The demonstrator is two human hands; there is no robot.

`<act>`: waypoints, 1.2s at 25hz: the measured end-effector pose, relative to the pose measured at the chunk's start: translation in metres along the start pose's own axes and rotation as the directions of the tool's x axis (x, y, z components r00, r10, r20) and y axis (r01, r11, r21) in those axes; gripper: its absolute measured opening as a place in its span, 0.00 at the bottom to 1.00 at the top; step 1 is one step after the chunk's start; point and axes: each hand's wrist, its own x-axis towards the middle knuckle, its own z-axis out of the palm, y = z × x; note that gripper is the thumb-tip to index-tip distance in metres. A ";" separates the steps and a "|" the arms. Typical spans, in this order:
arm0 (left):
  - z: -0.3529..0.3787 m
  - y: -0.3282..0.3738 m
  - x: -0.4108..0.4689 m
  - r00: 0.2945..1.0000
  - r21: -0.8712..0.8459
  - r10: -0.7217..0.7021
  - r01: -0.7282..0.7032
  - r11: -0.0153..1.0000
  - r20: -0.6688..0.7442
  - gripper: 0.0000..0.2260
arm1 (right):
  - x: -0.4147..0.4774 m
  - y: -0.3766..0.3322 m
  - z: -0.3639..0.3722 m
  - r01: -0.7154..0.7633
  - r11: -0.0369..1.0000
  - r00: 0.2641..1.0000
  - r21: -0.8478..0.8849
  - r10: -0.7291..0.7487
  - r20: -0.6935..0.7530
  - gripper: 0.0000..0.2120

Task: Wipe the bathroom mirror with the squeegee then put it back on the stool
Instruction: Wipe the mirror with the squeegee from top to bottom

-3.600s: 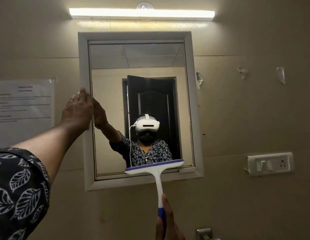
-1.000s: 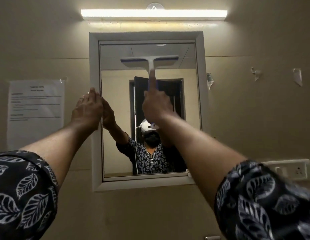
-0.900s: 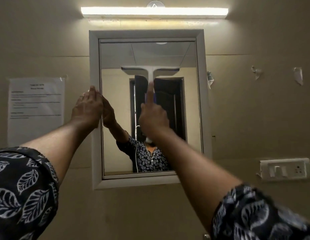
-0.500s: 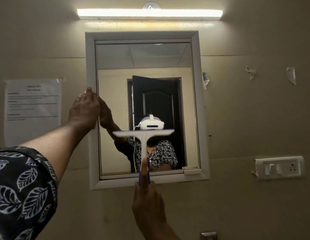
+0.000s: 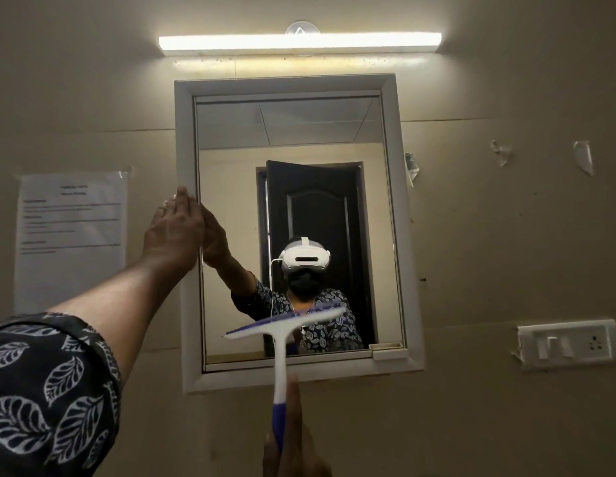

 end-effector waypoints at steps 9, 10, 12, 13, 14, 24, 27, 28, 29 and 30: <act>0.005 -0.001 0.002 1.000 -0.032 -0.003 0.002 0.999 -0.025 0.42 | -0.063 -0.061 -0.061 0.176 0.538 0.821 -0.825 -0.542 -0.179 0.26; 0.004 0.000 0.002 1.000 -0.030 -0.005 0.004 1.000 -0.021 0.43 | -0.054 -0.072 -0.066 0.118 0.527 0.863 -0.842 -0.474 -0.175 0.25; 0.004 -0.001 0.002 1.000 -0.035 -0.009 0.009 0.999 -0.015 0.43 | -0.016 -0.081 -0.057 0.059 0.522 0.894 -0.851 -0.407 -0.188 0.25; 0.005 -0.001 0.002 1.000 -0.043 -0.011 0.011 0.999 -0.012 0.44 | 0.001 -0.083 -0.051 0.039 0.515 0.902 -0.856 -0.386 -0.191 0.25; 0.005 -0.002 0.002 1.000 -0.051 -0.010 0.009 0.999 -0.010 0.45 | 0.011 -0.079 -0.046 0.009 0.488 0.916 -0.873 -0.354 -0.189 0.26; 0.008 -0.008 0.003 0.998 -0.090 0.026 -0.031 0.995 -0.049 0.47 | -0.064 0.015 -0.067 -0.148 0.337 0.960 -0.930 -0.176 -0.217 0.37; 0.008 -0.008 0.003 0.998 -0.086 0.031 -0.035 0.996 -0.054 0.45 | -0.097 0.038 -0.063 -0.161 0.319 0.961 -0.934 -0.165 -0.222 0.38; 0.007 -0.007 0.003 0.998 -0.090 0.030 -0.035 0.995 -0.052 0.45 | -0.108 0.046 -0.059 -0.178 0.316 0.957 -0.932 -0.167 -0.239 0.37; 0.007 -0.007 0.003 0.999 -0.094 0.028 -0.033 0.995 -0.047 0.46 | -0.120 0.053 -0.055 -0.207 0.321 0.951 -0.924 -0.154 -0.267 0.36; 0.006 -0.008 0.003 0.999 -0.096 0.026 -0.030 0.995 -0.040 0.46 | -0.133 0.062 -0.050 -0.240 0.333 0.948 -0.912 -0.123 -0.294 0.35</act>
